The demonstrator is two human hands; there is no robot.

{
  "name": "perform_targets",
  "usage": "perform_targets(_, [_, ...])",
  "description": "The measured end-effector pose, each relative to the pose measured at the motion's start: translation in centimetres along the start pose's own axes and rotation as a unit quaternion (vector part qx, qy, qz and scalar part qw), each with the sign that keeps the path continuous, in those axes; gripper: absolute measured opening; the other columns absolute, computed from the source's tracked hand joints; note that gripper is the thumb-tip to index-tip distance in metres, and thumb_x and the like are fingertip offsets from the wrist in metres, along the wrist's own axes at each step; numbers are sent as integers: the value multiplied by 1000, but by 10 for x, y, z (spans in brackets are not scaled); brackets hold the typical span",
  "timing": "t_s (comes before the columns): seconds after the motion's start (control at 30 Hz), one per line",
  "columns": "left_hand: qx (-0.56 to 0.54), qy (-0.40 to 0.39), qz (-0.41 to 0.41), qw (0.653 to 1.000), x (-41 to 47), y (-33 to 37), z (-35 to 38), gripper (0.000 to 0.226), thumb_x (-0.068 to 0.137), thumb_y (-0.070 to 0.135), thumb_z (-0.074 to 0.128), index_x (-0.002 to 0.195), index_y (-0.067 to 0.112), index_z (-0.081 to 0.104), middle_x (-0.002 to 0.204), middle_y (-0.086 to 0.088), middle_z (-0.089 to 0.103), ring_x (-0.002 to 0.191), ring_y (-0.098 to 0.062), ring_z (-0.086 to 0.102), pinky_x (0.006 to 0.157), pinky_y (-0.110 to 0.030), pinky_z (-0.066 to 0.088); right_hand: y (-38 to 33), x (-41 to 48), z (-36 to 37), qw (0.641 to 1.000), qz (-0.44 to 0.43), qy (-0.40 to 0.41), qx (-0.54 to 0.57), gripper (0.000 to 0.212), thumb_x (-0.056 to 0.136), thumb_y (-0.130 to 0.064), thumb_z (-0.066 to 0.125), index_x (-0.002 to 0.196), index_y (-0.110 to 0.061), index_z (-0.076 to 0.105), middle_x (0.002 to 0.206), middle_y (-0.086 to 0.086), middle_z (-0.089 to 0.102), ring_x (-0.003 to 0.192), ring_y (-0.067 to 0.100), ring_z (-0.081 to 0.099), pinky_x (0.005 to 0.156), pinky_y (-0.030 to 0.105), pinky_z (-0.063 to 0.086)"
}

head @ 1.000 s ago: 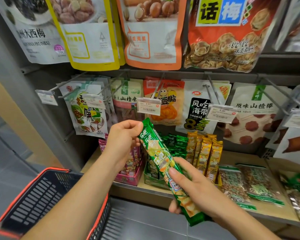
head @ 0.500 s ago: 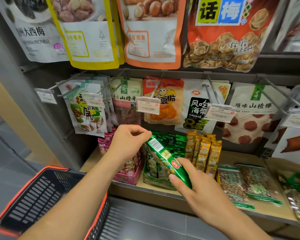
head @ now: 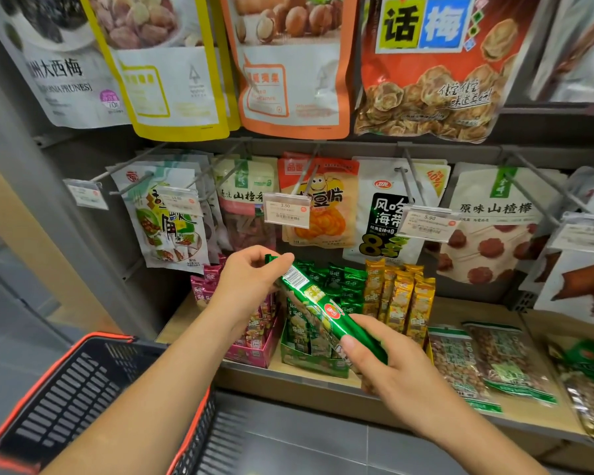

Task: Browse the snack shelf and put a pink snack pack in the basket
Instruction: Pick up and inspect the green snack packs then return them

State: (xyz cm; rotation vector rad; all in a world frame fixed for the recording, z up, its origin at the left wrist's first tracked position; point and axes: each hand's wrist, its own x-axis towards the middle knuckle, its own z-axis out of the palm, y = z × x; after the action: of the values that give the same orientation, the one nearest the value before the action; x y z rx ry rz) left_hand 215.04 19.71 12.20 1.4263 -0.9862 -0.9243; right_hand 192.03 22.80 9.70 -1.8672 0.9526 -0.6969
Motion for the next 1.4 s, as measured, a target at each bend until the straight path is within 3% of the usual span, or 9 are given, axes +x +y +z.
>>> perform_targets(0.17, [5,6,-30,1000,-2,-5,10,18,72,35,82,79,23,70,78,-1,73,85,-24,70,79,-39,55,1,-3,3,999,-8,26,-36,29,87,-64,41,111,-51,53,80,-13,60,70,9,55,68,41,49])
perform_targets(0.37, [-133,-34,-93,986,-6,0,17,33,77,17,80,100,6,59,78,-8,64,46,-8,55,54,-21,52,3,-5,3,994,-9,52,-95,21,88,-65,38,107,-63,43,99,-19,60,90,0,56,74,27,50])
perform_targets(0.53, [-158,-82,-124,976,-15,-2,27,60,56,27,86,104,7,56,90,-14,71,76,-25,68,69,-34,58,4,-3,4,993,4,67,-101,51,86,-66,36,131,-44,46,104,-20,59,89,-1,56,69,20,44])
perform_targets(0.67, [-180,-112,-126,969,-21,-5,37,47,60,24,82,98,7,59,76,-9,73,70,-20,72,64,-29,57,5,0,3,995,18,76,-69,57,86,-70,29,131,-41,48,98,-17,59,80,0,56,69,25,45])
perform_targets(0.83, [-154,-169,-130,965,-27,-7,44,45,65,27,80,101,7,61,81,-8,75,70,-17,72,65,-26,56,5,0,3,996,56,52,-39,74,81,-81,20,144,-44,32,132,-20,47,112,5,52,98,41,48])
perform_targets(1.0, [-20,-196,-45,979,-29,0,42,24,67,23,87,86,19,73,88,-6,76,77,-15,72,63,-23,55,0,10,-4,997,75,9,-2,79,76,-78,24,146,-42,26,131,-26,36,117,-26,30,87,2,28])
perform_targets(1.2, [127,-287,3,949,-47,-3,59,42,63,29,86,101,18,73,99,-8,75,96,-24,70,89,-46,56,-4,20,-18,990,19,75,119,39,77,-46,64,109,-24,70,105,-2,71,101,10,64,86,29,51])
perform_targets(1.27, [119,-280,8,952,-47,-4,63,38,62,33,86,95,20,74,94,-9,75,86,-15,69,87,-45,57,-4,20,-18,980,7,101,173,27,77,-39,67,96,-20,72,94,-1,74,89,10,67,74,24,51])
perform_targets(1.4, [155,-293,-3,943,-45,-13,63,37,52,50,84,80,28,73,79,6,73,71,-7,65,74,-30,56,-5,24,-33,941,12,188,282,31,74,-39,70,88,-10,69,86,14,69,83,25,63,78,46,53])
